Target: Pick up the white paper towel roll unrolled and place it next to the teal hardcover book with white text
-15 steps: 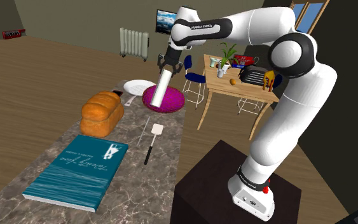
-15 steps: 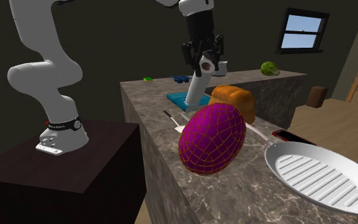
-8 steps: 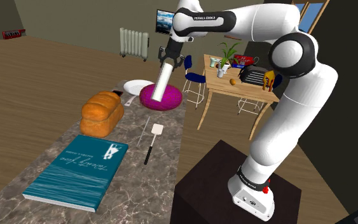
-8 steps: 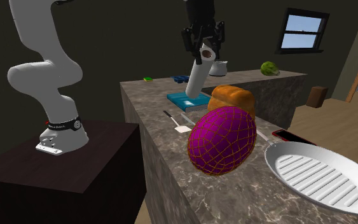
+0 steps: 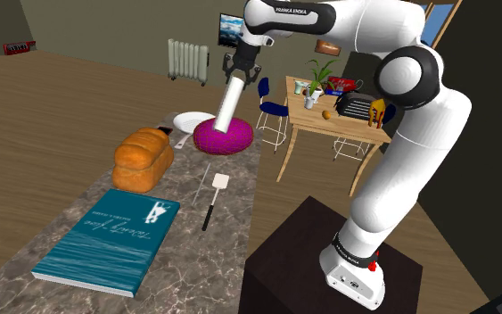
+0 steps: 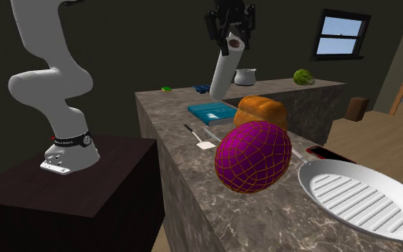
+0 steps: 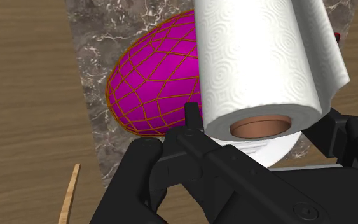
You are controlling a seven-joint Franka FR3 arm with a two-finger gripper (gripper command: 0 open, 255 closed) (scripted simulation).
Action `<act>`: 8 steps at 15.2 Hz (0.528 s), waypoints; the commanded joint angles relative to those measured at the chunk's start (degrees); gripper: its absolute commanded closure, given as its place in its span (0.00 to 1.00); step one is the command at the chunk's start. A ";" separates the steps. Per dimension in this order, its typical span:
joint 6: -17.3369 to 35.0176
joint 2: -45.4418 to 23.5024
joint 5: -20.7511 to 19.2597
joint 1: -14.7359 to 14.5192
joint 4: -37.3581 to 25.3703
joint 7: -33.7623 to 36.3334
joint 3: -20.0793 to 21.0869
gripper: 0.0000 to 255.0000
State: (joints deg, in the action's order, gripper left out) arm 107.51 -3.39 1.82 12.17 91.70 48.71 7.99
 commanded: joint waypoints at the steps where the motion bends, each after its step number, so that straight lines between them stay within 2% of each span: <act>1: -1.54 -0.22 -0.06 -0.02 -1.73 0.08 0.01 1.00; 8: -7.45 -1.74 -0.35 -0.13 -9.16 0.42 0.08 1.00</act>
State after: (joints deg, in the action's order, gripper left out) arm 101.03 -4.95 1.52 12.08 83.68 49.04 8.04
